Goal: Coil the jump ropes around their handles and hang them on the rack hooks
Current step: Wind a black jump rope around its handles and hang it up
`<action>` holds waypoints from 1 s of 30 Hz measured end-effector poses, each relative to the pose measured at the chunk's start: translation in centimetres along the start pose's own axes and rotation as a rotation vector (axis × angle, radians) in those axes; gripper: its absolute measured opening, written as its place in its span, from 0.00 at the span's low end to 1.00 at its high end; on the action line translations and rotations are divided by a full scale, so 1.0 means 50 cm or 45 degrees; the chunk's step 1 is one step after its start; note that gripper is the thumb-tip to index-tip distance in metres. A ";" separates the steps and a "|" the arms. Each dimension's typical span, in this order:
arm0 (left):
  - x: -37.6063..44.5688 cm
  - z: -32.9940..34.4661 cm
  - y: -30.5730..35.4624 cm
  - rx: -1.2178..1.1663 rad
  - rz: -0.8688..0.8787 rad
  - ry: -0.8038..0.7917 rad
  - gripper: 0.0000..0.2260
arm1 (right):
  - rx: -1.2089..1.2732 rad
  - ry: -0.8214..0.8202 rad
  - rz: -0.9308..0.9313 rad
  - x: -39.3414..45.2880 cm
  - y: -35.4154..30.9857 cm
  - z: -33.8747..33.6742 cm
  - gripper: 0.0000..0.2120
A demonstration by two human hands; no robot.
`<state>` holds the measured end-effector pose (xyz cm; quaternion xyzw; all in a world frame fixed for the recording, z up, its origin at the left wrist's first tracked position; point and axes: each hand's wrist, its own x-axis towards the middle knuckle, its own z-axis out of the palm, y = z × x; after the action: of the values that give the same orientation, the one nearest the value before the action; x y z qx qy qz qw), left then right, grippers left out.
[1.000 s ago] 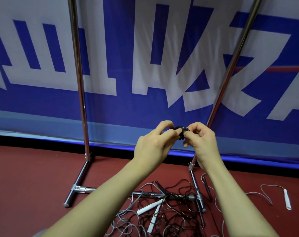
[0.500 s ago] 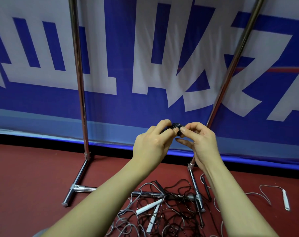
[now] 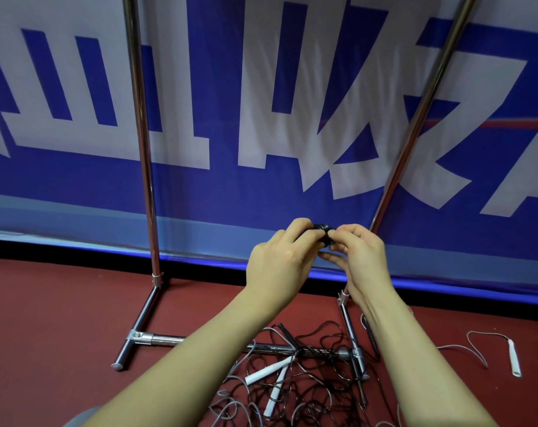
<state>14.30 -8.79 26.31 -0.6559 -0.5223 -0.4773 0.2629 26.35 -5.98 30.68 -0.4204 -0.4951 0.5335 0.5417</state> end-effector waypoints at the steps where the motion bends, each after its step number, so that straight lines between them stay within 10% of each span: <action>1: 0.001 0.000 0.002 -0.017 -0.021 0.002 0.07 | 0.020 0.006 0.003 -0.001 0.000 0.001 0.12; 30: 0.025 -0.035 -0.002 -0.364 -0.345 -0.148 0.06 | -0.233 -0.102 -0.373 -0.015 -0.004 0.004 0.07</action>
<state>13.57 -9.70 28.12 -0.6367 -0.5473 -0.5387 0.0699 26.23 -6.75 30.85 -0.3697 -0.6189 0.4178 0.5530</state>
